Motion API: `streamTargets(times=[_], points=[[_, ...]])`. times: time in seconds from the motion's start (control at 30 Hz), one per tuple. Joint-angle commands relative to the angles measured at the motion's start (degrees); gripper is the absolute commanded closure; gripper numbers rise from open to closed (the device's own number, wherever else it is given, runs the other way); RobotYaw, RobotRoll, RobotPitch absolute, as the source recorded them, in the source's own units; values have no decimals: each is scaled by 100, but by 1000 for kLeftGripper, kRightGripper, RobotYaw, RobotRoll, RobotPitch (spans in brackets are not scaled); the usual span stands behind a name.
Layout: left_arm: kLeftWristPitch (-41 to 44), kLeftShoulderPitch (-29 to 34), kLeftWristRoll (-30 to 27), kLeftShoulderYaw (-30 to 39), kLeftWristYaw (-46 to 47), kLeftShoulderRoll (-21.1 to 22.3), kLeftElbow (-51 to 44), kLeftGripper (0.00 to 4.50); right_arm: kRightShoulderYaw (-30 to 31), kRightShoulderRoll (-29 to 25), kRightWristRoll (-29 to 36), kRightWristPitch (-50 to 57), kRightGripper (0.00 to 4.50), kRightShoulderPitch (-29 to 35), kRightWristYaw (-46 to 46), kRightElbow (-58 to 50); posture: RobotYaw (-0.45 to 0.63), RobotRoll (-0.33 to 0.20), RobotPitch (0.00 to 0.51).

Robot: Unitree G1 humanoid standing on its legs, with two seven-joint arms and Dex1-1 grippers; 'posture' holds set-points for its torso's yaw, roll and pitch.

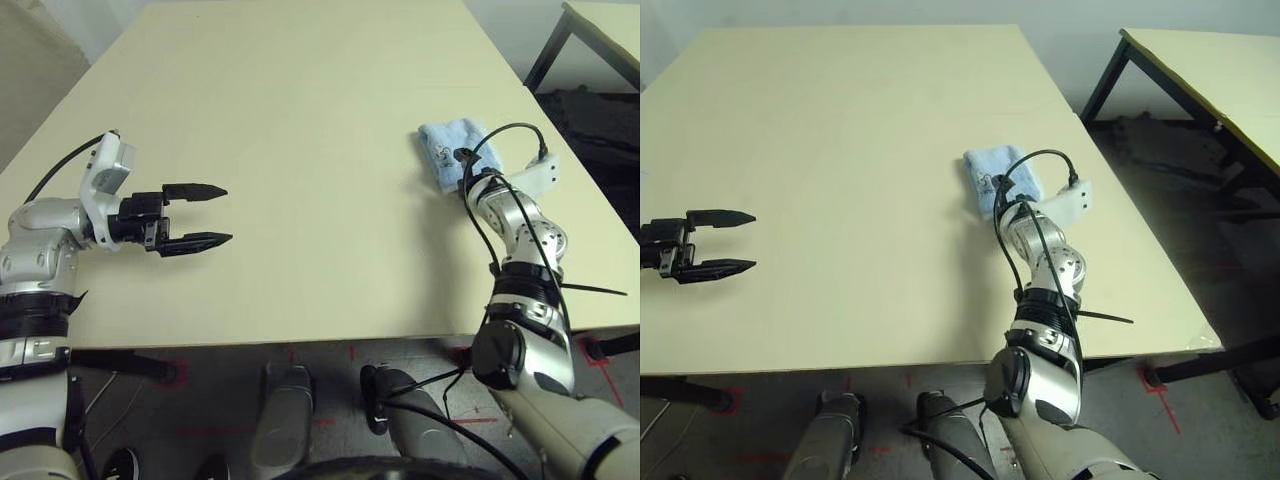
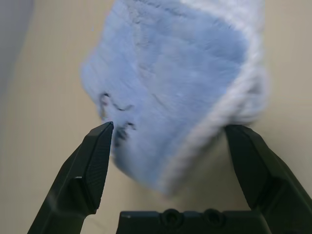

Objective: Fold the towel and set it aside.

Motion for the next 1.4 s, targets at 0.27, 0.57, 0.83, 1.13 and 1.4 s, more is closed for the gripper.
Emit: streamTargets(times=[0.27, 0.57, 0.83, 1.13, 1.4], points=[[-63, 177, -12, 70, 50, 40, -112, 0, 1474, -1215, -1450, 645, 170, 1230, 946, -1562, 73, 0, 156], [-11, 142, -43, 67, 120, 31, -117, 0, 2209, -1430, -2269, -699, 2935, 1139, 2653, -2117, 67, 0, 149], [105, 388, -4, 260, 638, -8, -59, 0, 2666, -1788, -2101, -1935, 3356, 1889, 5482, -2144, 70, 0, 152], [0, 1180, 302, 1321, 3475, -566, 148, 0, 1748, -1613, -2819, -3639, 69, 2473, 5071, -933, 91, 0, 177], [161, 1973, 349, 1803, 5284, -1279, -609, 0, 1158, -1251, -3089, -4890, 26, 3176, 4613, -474, 96, 0, 186]])
